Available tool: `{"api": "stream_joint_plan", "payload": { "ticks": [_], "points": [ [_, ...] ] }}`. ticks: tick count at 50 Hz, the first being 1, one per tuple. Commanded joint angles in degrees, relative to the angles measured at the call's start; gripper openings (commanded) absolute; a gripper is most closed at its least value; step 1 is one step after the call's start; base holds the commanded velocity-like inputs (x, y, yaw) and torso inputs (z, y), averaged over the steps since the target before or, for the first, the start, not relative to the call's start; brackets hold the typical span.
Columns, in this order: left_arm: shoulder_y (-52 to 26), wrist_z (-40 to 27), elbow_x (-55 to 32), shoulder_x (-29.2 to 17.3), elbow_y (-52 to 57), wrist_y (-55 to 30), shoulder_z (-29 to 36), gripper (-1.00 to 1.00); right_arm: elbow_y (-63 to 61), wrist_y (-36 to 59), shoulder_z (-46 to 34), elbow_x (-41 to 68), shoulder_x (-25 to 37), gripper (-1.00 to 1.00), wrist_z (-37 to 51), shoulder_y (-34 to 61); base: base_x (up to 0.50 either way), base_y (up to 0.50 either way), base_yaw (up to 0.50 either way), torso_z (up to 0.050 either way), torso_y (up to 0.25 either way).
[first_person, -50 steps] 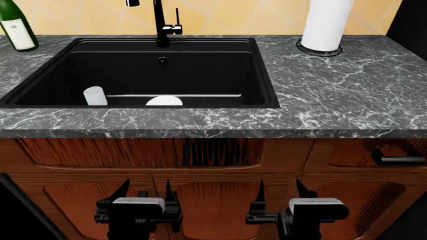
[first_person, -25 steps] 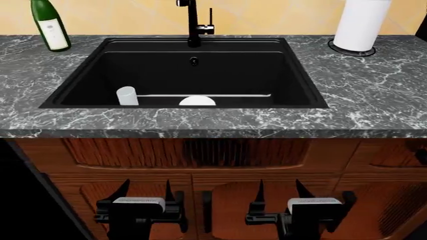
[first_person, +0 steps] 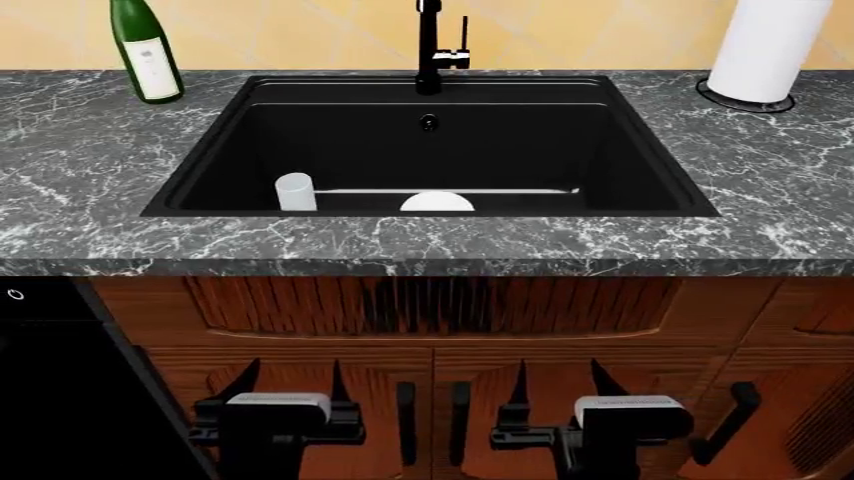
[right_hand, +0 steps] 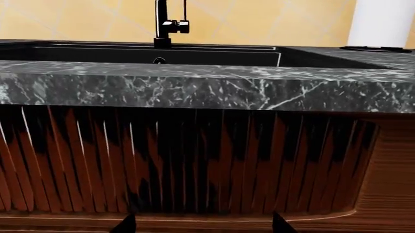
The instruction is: Pick the cup and bowl from the sink and place them on the counter for drying.
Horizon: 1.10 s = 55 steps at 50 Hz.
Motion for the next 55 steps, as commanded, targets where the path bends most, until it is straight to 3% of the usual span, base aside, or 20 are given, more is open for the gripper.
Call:
{"api": "stream_joint_plan", "payload": {
  "ticks": [1, 21, 55],
  "points": [
    [-0.4, -1.2, 0.0, -0.6, -0.1, -0.9, 1.0, 1.00, 0.2, 0.1, -0.5, 0.8, 0.6, 1.00, 0.9, 0.1, 0.00, 0.00, 0.00, 0.000, 0.000],
    [-0.2, -2.3, -1.4, -1.4, 0.2, 1.0, 1.5, 1.00, 0.2, 0.5, -1.6, 1.6, 1.4, 1.00, 2.1, 0.3, 0.00, 0.00, 0.00, 0.000, 0.000],
    [-0.7, -4.0, -0.7, -2.6, -0.2, 2.1, 3.9, 1.00, 0.5, 0.5, -3.2, 2.6, 2.7, 1.00, 3.4, 0.7, 0.00, 0.00, 0.00, 0.050, 0.000]
  ]
}}
